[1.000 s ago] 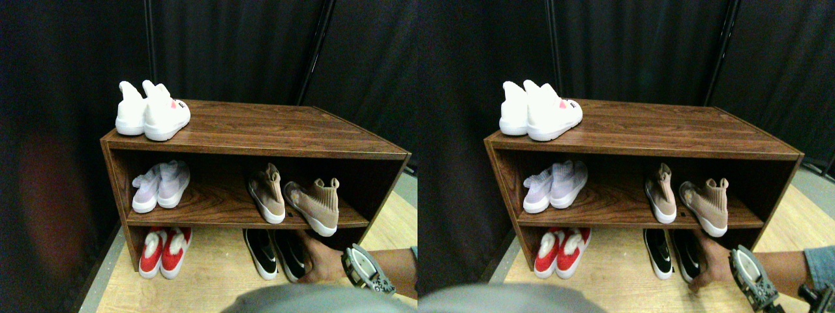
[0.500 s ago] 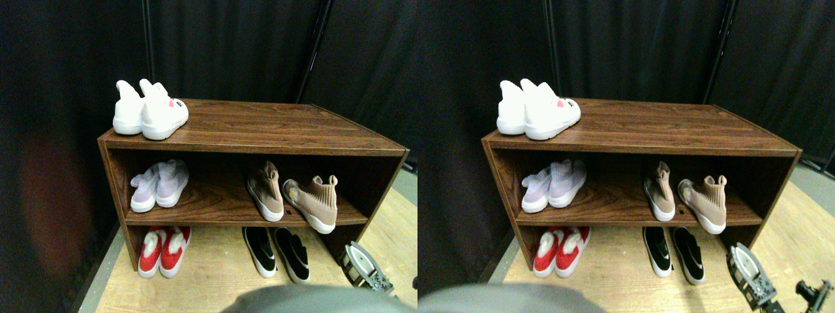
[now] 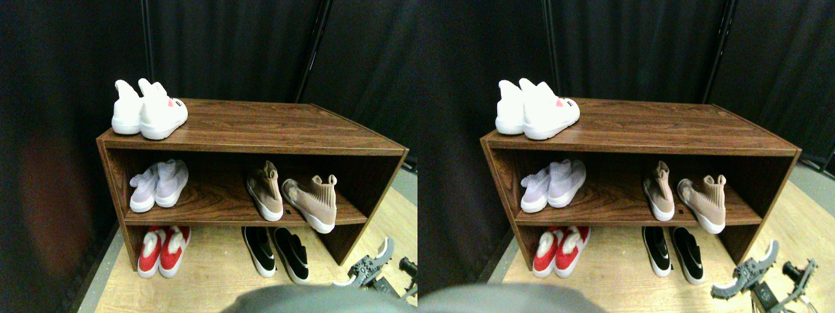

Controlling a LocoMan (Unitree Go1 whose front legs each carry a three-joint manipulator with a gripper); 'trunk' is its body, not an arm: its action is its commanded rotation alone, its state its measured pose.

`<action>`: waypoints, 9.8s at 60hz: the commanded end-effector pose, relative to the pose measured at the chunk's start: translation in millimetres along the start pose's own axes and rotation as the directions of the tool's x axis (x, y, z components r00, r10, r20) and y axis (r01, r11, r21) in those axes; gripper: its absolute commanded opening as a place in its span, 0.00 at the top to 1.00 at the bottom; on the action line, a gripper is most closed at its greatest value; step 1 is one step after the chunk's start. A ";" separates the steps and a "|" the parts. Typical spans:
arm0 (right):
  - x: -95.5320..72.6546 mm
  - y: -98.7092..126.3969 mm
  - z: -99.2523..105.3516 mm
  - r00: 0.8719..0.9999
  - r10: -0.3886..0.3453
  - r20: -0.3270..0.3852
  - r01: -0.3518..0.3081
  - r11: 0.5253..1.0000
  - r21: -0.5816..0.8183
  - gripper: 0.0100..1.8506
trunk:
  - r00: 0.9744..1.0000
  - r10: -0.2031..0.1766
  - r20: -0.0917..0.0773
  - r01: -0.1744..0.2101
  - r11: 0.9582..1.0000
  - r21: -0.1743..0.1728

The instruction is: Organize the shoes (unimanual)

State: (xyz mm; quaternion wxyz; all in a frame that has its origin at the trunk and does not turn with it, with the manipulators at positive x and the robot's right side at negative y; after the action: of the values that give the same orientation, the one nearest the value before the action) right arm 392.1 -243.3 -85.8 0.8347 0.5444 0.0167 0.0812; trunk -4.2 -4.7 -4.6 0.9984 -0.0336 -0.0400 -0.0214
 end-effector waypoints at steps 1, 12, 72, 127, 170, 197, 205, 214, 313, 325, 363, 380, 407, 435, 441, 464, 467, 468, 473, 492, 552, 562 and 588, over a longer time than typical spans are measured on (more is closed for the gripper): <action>3.8 1.5 3.3 1.000 0.012 0.025 -0.012 1.000 -0.004 0.00 | 1.000 0.010 -0.024 -0.011 1.000 -0.019; 12.5 1.8 6.1 1.000 -0.007 0.027 0.007 1.000 0.002 0.01 | 1.000 0.014 -0.024 -0.015 1.000 -0.020; 82.7 -30.3 -2.9 0.987 -0.149 0.062 0.145 0.987 0.064 0.07 | 0.998 0.059 -0.037 -0.061 0.997 -0.038; 57.5 -17.8 5.8 0.995 -0.079 0.059 0.074 0.994 0.075 0.05 | 0.999 0.040 -0.031 -0.041 0.999 -0.034; 12.4 13.1 77.6 0.950 0.061 0.307 -0.023 0.992 -0.126 0.97 | 1.000 0.017 -0.022 -0.018 1.000 -0.023; 72.5 -17.5 91.3 0.950 -0.073 0.303 0.060 0.997 0.051 0.97 | 0.999 0.038 -0.025 -0.038 0.999 -0.031; 87.7 -30.9 87.9 0.948 -0.111 0.298 0.099 0.993 0.057 0.97 | 0.999 0.045 -0.024 -0.046 0.998 -0.035; 100.2 -40.6 85.3 0.935 -0.168 0.311 0.135 0.983 0.123 0.97 | 0.998 0.058 -0.026 -0.059 0.997 -0.045; 118.3 -28.8 17.7 0.959 -0.243 0.143 0.214 0.958 0.193 0.97 | 0.994 0.097 -0.048 -0.101 0.991 -0.086; 123.7 -29.5 14.3 0.961 -0.244 0.129 0.214 0.955 0.205 0.97 | 0.994 0.093 -0.052 -0.097 0.992 -0.085; 120.0 -29.0 18.6 0.962 -0.233 0.141 0.207 0.961 0.182 0.97 | 0.995 0.081 -0.057 -0.085 0.993 -0.078; 113.2 -23.1 35.6 0.963 -0.181 0.201 0.166 0.982 0.091 0.97 | 0.998 0.049 -0.041 -0.051 0.997 -0.055; 61.3 1.9 58.4 0.986 -0.019 0.164 0.015 1.000 0.024 0.97 | 0.999 0.013 -0.034 -0.014 0.999 -0.037; -3.3 4.3 42.5 0.991 0.052 0.124 -0.048 0.998 -0.031 0.97 | 0.997 0.004 -0.076 -0.006 0.999 -0.034; -9.7 -2.8 34.4 0.994 0.022 0.111 -0.021 1.000 -0.014 0.97 | 0.996 0.006 -0.089 -0.009 0.999 -0.035; -15.3 -42.5 12.3 0.998 -0.027 0.055 0.024 0.998 0.062 0.97 | 0.991 0.018 -0.134 -0.023 0.999 -0.030; -13.6 -48.7 9.7 0.998 -0.038 0.046 0.035 0.996 0.083 0.97 | 0.989 0.021 -0.143 -0.025 0.999 -0.027; -13.6 -48.7 9.7 0.998 -0.038 0.046 0.035 0.996 0.083 0.97 | 0.989 0.021 -0.143 -0.025 0.999 -0.027; -11.8 -60.5 7.5 0.995 -0.057 0.077 0.051 0.995 0.088 0.97 | 0.989 0.024 -0.147 -0.028 0.999 -0.023; 5.9 -99.8 13.1 0.975 -0.174 0.135 0.152 0.976 0.158 0.97 | 0.989 0.033 -0.147 -0.037 0.999 -0.024; 61.8 -173.6 -1.3 0.899 -0.407 0.161 0.334 0.876 0.348 0.97 | 0.987 0.083 -0.140 -0.090 0.995 -0.041; 70.4 -171.9 -8.4 0.905 -0.404 0.136 0.331 0.867 0.372 0.97 | 0.985 0.098 -0.141 -0.105 0.993 -0.046; 82.7 -172.7 -18.3 0.915 -0.394 0.092 0.333 0.862 0.381 0.97 | 0.984 0.107 -0.142 -0.115 0.992 -0.051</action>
State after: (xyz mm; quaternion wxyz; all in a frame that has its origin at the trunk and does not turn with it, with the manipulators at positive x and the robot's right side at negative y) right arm 489.1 -283.9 -249.1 0.7179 0.6775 0.0698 -0.1441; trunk -3.5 -1.0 -1.3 0.9976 -0.0615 0.0221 0.0221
